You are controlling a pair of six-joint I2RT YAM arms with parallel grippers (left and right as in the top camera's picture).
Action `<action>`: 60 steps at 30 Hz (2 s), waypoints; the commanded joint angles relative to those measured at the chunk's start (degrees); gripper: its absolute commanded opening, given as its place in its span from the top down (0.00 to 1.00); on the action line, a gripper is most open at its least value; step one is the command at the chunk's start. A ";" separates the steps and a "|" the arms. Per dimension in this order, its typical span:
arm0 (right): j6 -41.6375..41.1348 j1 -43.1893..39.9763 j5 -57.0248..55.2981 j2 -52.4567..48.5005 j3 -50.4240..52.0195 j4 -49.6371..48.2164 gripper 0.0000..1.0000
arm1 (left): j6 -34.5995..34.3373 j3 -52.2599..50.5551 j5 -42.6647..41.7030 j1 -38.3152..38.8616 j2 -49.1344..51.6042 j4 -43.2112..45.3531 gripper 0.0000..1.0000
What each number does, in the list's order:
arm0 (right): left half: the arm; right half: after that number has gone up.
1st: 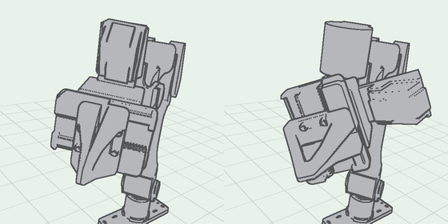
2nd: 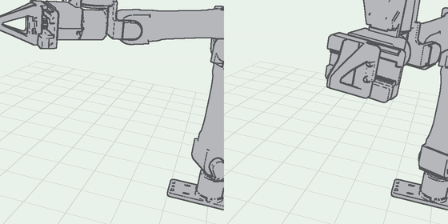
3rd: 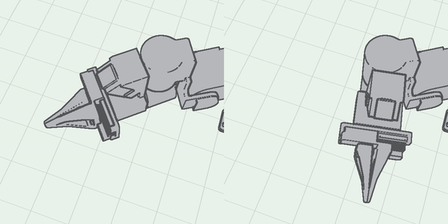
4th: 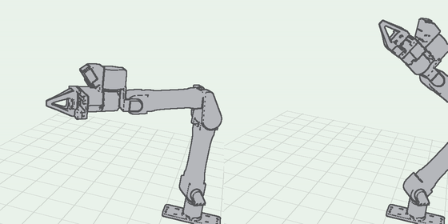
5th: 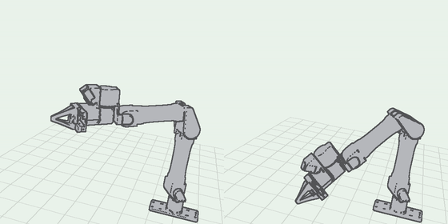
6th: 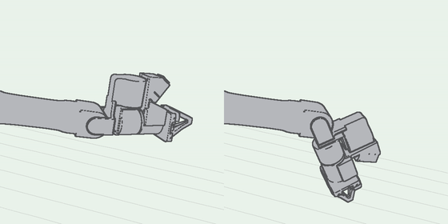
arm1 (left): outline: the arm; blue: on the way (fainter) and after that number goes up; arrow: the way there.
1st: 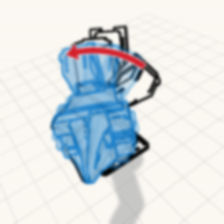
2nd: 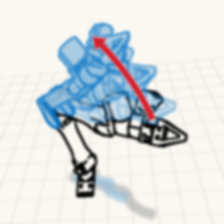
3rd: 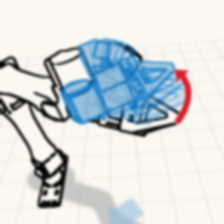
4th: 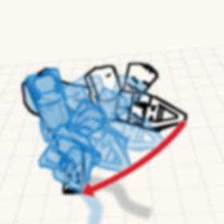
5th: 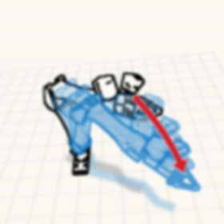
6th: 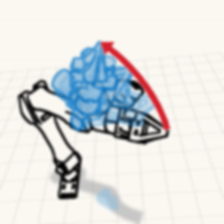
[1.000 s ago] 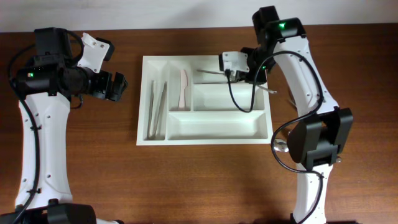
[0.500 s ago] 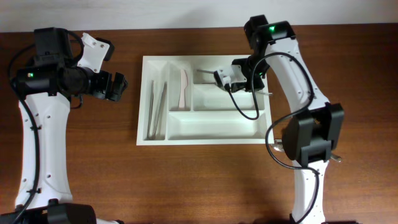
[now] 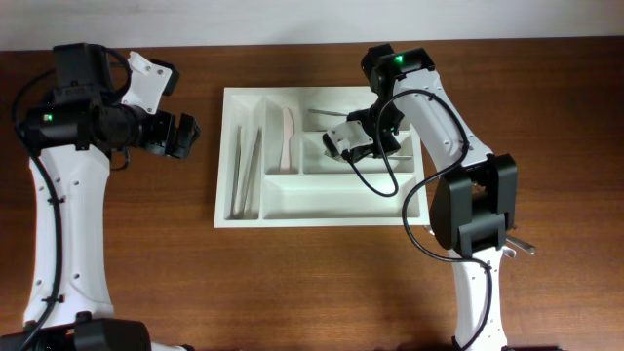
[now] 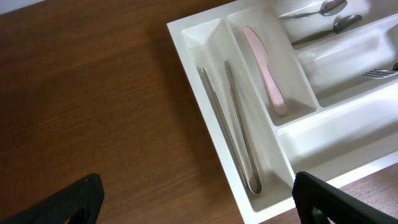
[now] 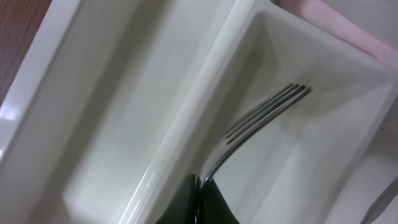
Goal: Pack container
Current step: 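Release the fork into the middle compartment and withdraw the right gripper, then move the right gripper back over the remaining silver fork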
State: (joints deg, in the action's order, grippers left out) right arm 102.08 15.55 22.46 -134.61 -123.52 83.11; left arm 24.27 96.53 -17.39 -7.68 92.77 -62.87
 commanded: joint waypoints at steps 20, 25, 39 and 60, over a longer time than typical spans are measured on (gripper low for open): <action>-36.02 -2.91 -13.22 9.14 -6.95 -13.03 0.01 | 0.72 0.22 -0.63 0.00 -1.51 0.02 0.01; -54.21 -8.87 -16.61 11.80 -6.95 -19.56 0.01 | 0.72 0.22 -0.63 0.00 -1.51 0.02 0.01; -77.18 -30.73 -16.92 12.04 -6.88 -10.75 0.01 | 0.72 0.22 -0.63 0.00 -1.51 0.02 0.01; -71.08 -34.56 -14.97 11.98 15.39 -15.21 0.05 | 0.72 0.22 -0.63 0.00 -1.51 0.02 0.01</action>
State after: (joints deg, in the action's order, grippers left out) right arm 27.42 -20.45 5.87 -123.15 -110.00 68.31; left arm 24.25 96.53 -17.39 -7.68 92.68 -62.87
